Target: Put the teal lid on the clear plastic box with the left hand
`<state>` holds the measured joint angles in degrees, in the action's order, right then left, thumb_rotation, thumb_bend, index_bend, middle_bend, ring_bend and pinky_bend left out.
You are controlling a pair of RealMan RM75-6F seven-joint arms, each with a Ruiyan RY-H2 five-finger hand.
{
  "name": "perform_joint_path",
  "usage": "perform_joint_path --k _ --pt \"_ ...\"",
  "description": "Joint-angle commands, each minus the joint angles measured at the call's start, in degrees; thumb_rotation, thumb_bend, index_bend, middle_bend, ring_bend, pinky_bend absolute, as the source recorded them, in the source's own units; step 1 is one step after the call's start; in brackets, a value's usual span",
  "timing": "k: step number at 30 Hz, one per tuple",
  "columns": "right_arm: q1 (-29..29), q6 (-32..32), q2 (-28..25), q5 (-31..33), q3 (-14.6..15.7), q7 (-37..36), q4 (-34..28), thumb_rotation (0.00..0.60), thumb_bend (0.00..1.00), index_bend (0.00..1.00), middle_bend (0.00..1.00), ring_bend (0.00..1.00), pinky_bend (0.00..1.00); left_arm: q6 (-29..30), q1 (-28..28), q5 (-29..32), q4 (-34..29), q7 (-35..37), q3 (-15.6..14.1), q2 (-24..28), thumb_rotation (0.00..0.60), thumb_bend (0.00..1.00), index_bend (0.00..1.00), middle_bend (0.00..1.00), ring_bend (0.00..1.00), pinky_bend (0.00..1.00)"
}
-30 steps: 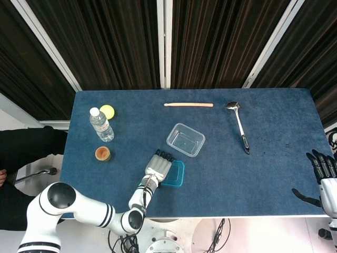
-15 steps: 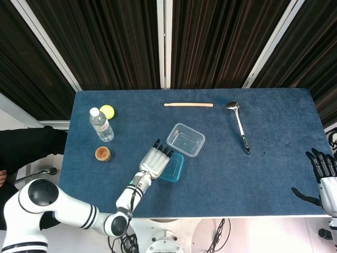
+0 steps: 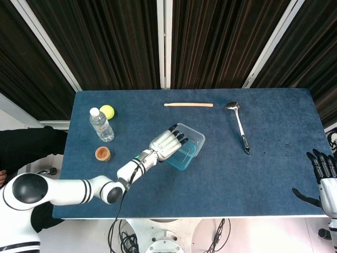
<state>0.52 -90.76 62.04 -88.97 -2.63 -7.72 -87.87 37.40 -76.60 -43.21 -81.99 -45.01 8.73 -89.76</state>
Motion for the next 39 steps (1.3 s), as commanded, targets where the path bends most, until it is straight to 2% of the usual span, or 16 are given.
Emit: perform_joint_path --k 1,10,18,24,33,39 --pt "0.0 0.4 -0.4 0.8 -0.3 1.0 -1.0 0.6 0.04 0.0 0.0 0.0 0.0 -8.9 -4.7 -5.3 10.5 7.7 2.6 -3.2 0.6 0.0 0.33 0.28 0.16 0.02" --pt "0.5 1.9 -1.0 2.6 -1.2 2.9 -3.1 0.6 0.04 0.0 0.0 0.0 0.0 -18.8 -11.0 -5.4 24.0 16.0 3.8 -7.9 0.6 0.0 0.32 0.28 0.14 0.01" --pt "1.0 2.9 -1.2 3.3 -1.6 2.8 -3.1 0.6 0.04 0.0 0.0 0.0 0.0 -22.5 -14.3 -3.1 32.6 19.7 -0.2 -11.3 0.6 0.0 0.32 0.28 0.14 0.01" --pt "1.3 3.4 -1.0 3.3 -1.7 2.4 -2.7 0.6 0.04 0.0 0.0 0.0 0.0 -22.6 -15.4 -1.9 33.9 21.4 -3.1 -11.9 0.599 0.0 0.32 0.28 0.12 0.01" --pt "1.4 3.6 -0.9 3.3 -1.8 2.2 -2.5 0.6 0.04 0.0 0.0 0.0 0.0 -21.4 -17.5 1.0 31.6 23.3 -6.3 -10.3 0.6 0.0 0.32 0.28 0.12 0.0" --pt "1.5 3.7 -0.9 3.3 -1.8 2.3 -2.6 0.6 0.04 0.0 0.0 0.0 0.0 -20.4 -19.5 5.8 29.9 23.5 -9.4 -9.5 0.584 0.0 0.31 0.28 0.12 0.01"
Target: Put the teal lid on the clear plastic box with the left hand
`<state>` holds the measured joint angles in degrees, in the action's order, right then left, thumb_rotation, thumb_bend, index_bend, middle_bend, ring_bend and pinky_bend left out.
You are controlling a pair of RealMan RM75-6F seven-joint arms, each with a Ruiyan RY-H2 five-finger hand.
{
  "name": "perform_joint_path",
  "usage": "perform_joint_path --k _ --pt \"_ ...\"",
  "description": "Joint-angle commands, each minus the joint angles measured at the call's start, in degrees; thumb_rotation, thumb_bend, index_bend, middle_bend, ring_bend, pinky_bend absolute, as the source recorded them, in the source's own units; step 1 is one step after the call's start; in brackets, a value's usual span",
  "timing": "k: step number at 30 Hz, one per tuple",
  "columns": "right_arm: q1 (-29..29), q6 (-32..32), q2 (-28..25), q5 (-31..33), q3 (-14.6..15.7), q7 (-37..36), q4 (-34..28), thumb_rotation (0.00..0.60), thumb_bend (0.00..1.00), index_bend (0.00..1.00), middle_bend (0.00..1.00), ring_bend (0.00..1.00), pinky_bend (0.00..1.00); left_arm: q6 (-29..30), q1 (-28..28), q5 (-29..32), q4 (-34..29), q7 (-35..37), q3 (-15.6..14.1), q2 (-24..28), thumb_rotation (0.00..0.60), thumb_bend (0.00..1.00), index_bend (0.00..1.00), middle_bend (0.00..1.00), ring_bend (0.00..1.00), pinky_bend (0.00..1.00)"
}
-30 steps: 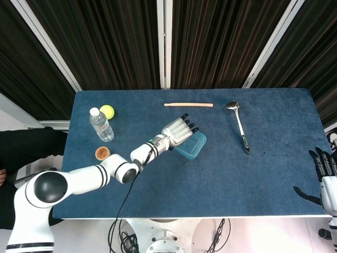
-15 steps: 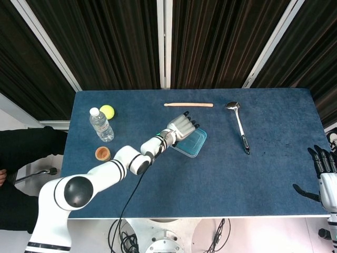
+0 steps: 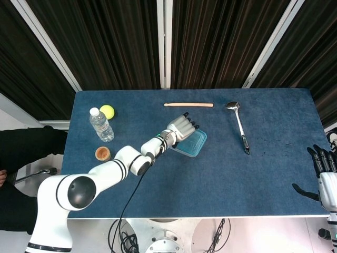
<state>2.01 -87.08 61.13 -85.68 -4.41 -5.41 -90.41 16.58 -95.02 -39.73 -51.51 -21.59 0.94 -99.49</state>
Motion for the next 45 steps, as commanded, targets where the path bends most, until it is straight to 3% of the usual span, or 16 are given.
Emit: perform_joint_path --k 1,10,19,25,38,45 --pt "0.0 0.1 0.0 0.0 0.0 0.0 0.0 0.6 0.04 0.0 0.0 0.0 0.0 0.4 -1.5 3.2 -0.6 0.0 -2.3 0.2 0.579 0.0 0.31 0.27 0.12 0.0" --pt "0.0 0.1 -0.1 0.1 0.0 0.1 -0.1 0.6 0.04 0.0 0.0 0.0 0.0 1.7 -5.3 11.7 -1.0 -0.6 -7.7 -0.6 0.543 0.0 0.31 0.27 0.12 0.0" --pt "0.1 0.3 0.1 0.1 0.0 -0.2 0.2 0.6 0.04 0.0 0.0 0.0 0.0 5.1 -8.3 17.3 -5.5 -2.0 -11.0 0.8 0.525 0.0 0.31 0.27 0.12 0.0" --pt "0.0 0.2 0.1 0.1 0.1 -0.5 0.5 0.6 0.04 0.0 0.0 0.0 0.0 6.8 -8.9 20.8 -4.6 -4.0 -13.4 -0.8 0.518 0.0 0.31 0.27 0.12 0.0" --pt "-0.4 -0.1 0.2 0.1 0.2 -1.4 1.1 0.6 0.04 0.0 0.0 0.0 0.0 7.1 -9.8 25.1 -3.2 -7.8 -15.6 -2.7 0.514 0.0 0.31 0.27 0.12 0.0" --pt "-0.4 -0.1 0.4 0.0 0.3 -2.0 1.5 0.6 0.04 0.0 0.0 0.0 0.0 8.9 -10.0 25.4 -5.3 -9.1 -15.1 -2.1 0.518 0.0 0.31 0.27 0.12 0.0"
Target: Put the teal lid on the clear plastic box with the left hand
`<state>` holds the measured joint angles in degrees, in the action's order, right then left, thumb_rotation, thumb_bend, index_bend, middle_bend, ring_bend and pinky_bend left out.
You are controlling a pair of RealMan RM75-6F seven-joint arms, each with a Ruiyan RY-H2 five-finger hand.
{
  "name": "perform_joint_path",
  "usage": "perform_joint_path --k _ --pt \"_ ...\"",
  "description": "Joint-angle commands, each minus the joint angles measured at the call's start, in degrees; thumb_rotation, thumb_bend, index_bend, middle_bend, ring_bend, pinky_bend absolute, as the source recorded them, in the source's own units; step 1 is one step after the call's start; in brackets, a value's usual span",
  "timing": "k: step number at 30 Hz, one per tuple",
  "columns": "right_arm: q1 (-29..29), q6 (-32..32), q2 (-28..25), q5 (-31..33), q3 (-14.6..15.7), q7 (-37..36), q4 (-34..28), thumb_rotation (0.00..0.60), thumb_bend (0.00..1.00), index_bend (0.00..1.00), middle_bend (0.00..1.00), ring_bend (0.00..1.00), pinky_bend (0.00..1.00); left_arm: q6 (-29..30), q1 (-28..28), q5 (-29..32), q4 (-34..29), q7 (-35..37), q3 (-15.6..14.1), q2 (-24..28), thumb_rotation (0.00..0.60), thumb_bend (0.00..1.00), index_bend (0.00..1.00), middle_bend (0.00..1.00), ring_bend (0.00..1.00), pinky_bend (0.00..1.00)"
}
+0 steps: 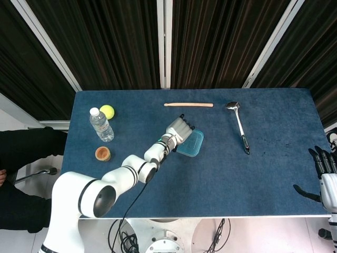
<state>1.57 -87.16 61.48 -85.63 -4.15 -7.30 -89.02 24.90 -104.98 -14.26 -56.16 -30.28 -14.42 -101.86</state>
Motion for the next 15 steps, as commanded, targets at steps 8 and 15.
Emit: perform_joint_path --k 8,15 --pt "-0.3 -0.5 0.2 -0.2 0.1 -0.4 0.3 0.6 0.04 0.0 0.0 0.0 0.0 1.5 -0.2 1.4 -2.1 -2.4 0.5 0.3 0.517 0.0 0.25 0.22 0.09 0.0" --pt "-0.6 -1.0 0.2 -0.5 0.2 -0.7 0.6 0.6 0.04 0.0 0.0 0.0 0.0 2.4 -1.8 6.6 -4.1 -4.6 -0.4 1.0 0.501 0.0 0.01 0.0 0.0 0.0"
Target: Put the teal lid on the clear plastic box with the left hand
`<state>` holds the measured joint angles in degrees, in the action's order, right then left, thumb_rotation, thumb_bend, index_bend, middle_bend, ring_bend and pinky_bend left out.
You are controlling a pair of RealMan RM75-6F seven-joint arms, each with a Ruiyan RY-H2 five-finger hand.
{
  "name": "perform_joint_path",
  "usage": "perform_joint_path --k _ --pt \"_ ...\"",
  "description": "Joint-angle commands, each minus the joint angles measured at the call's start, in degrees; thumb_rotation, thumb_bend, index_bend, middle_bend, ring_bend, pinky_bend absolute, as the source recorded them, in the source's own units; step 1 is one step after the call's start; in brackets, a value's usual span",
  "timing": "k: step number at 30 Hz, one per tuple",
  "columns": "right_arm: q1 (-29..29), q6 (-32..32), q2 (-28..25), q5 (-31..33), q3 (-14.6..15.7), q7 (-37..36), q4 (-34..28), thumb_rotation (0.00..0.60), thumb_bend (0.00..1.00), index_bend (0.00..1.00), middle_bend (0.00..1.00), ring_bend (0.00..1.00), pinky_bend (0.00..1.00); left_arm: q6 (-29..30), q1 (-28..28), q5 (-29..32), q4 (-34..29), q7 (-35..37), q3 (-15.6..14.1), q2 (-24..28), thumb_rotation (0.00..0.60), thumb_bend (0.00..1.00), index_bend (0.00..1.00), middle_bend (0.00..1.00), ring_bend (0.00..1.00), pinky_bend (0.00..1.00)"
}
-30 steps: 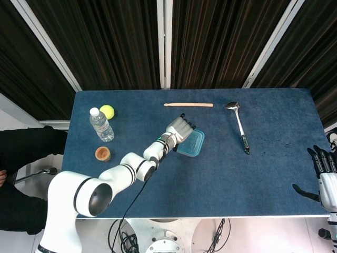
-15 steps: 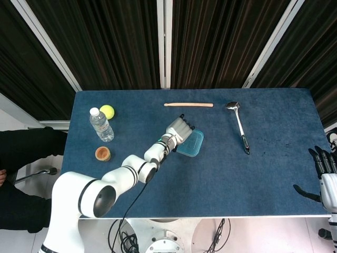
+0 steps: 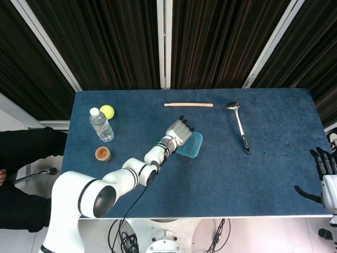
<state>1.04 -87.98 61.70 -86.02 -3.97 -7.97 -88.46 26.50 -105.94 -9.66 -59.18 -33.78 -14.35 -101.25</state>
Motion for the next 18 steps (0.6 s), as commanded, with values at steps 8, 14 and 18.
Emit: perform_joint_path --k 8,14,18 --pt "-0.4 -0.8 0.0 -0.6 0.1 -0.7 0.4 0.6 0.04 0.0 0.0 0.0 0.0 4.7 -1.6 5.1 -6.3 -2.5 0.6 2.7 0.455 0.0 0.0 0.0 0.0 0.0" --pt "-0.3 -0.9 -0.1 -0.9 0.1 -1.1 0.8 0.6 0.04 0.0 0.0 0.0 0.0 12.5 3.2 -3.5 -17.1 2.0 5.3 9.3 0.452 0.0 0.1 0.06 0.0 0.0" --pt "0.0 -0.9 0.0 -1.4 0.1 -1.0 0.7 0.6 0.04 0.0 0.0 0.0 0.0 15.5 7.0 -8.5 -21.0 3.0 5.9 10.6 0.451 0.0 0.16 0.14 0.01 0.0"
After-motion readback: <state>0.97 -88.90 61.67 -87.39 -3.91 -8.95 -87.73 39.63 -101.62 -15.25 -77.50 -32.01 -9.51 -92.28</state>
